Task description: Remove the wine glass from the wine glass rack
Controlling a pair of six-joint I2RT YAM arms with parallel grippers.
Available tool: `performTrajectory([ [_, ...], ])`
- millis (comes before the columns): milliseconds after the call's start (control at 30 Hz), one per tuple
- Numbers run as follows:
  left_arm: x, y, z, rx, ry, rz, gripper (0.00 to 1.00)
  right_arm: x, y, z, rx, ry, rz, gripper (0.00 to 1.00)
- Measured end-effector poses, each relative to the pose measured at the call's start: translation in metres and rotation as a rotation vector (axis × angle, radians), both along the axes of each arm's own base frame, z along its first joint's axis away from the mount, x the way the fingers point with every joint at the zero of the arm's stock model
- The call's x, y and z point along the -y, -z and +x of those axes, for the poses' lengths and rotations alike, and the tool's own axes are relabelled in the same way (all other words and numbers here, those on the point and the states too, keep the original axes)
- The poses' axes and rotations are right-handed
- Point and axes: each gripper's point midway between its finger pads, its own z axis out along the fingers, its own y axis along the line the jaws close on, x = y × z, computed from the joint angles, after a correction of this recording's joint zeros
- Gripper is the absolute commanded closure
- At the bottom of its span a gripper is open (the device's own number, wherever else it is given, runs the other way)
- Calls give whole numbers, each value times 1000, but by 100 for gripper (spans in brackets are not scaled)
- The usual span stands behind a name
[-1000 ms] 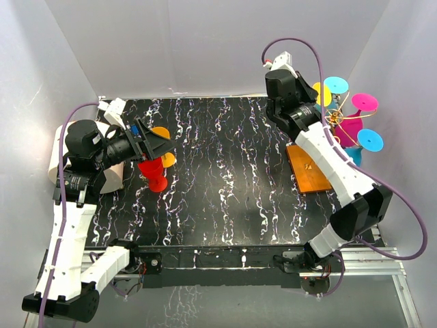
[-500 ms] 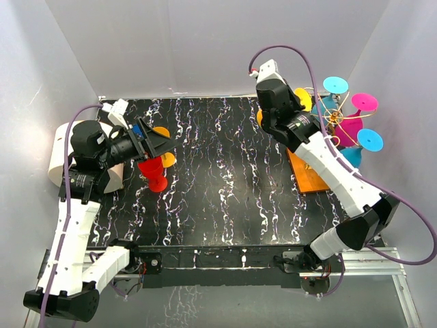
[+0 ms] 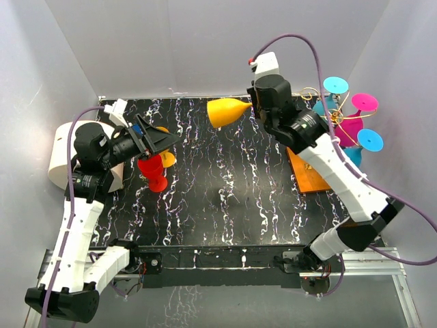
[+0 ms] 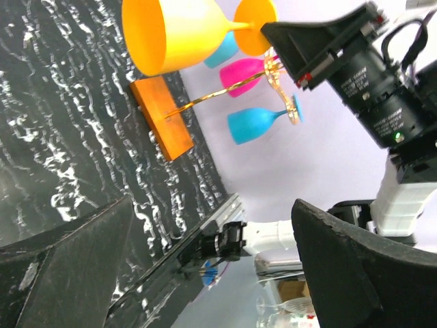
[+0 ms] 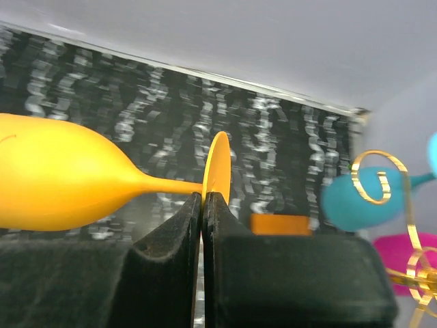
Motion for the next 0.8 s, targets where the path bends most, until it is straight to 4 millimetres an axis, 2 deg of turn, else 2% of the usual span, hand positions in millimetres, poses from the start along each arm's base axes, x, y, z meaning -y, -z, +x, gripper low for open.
performTrajectory([
  [167,1,-8,4,20,-27,-79,5,-26,-17,-29,-3,-146,285,100],
  [267,-4,-22,2,66,-71,-106,7,-46,-26,-51,-9,-268,458,100],
  [433,-7,-41,-7,125,-86,-141,7,-75,-33,-79,-28,-448,641,100],
  [600,-3,-36,-3,87,-68,-149,31,-96,-28,-98,-68,-572,753,100],
  [800,-2,-27,-1,42,-63,-140,52,-108,-29,-104,-83,-630,817,100],
])
